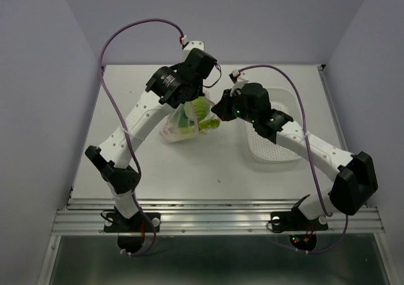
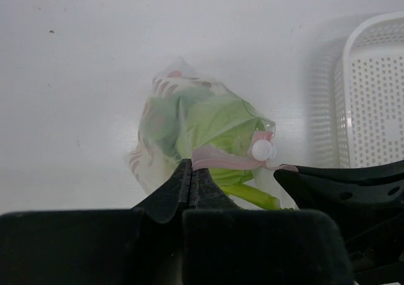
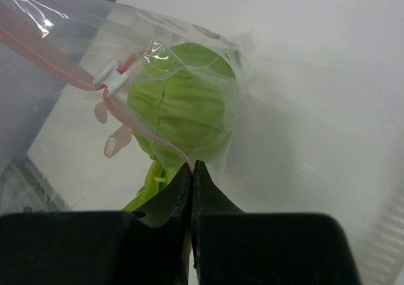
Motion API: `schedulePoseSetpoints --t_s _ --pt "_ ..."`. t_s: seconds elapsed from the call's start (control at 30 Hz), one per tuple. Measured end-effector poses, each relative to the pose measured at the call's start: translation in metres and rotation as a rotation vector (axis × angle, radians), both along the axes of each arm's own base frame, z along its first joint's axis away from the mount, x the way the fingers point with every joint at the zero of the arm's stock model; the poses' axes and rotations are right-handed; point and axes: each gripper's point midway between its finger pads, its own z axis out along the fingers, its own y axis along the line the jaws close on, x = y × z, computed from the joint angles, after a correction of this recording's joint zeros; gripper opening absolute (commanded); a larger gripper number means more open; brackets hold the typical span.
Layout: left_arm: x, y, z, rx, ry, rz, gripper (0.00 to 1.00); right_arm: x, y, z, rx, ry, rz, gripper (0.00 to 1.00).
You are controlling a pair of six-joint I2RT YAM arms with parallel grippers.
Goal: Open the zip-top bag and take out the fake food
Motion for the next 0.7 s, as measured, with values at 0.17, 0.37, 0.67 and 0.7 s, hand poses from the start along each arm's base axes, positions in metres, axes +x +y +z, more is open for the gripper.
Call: schedulePoseSetpoints --t_s 0.17,0.37,0.67,0.7 --pt "0.004 -0.005 -0.049 0.062 0.058 -0.032 0.00 0.006 0.002 -0.038 -0.034 0.071 -0.024 0.01" --pt "-0.006 -0.013 -0.113 0.092 0.184 -0.082 0.00 0.001 -0.018 -0.096 -0.130 0.172 -0.103 0.29" --pt "-0.005 -0.034 -0.106 -0.020 0.160 -0.135 0.00 -0.016 -0.029 -0.068 -0.082 0.130 -0.103 0.79" --pt "-0.006 -0.034 -0.106 -0.025 0.161 -0.139 0.00 -0.019 -0.028 -0.056 -0.061 0.106 -0.085 0.85"
